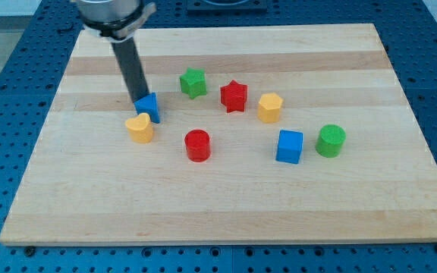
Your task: Slide the blue triangle along with yellow heart slightly down
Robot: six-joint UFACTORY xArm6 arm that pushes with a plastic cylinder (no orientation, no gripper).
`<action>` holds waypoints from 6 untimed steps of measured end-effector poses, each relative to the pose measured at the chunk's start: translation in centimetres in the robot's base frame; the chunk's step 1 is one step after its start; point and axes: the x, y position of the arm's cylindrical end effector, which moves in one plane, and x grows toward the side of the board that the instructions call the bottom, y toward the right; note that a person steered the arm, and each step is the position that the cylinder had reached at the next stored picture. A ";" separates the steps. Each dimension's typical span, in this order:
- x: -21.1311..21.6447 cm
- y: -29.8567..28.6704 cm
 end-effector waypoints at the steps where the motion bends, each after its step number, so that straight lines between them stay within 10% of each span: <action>1: -0.3 2.4; 6: 11.4 3.8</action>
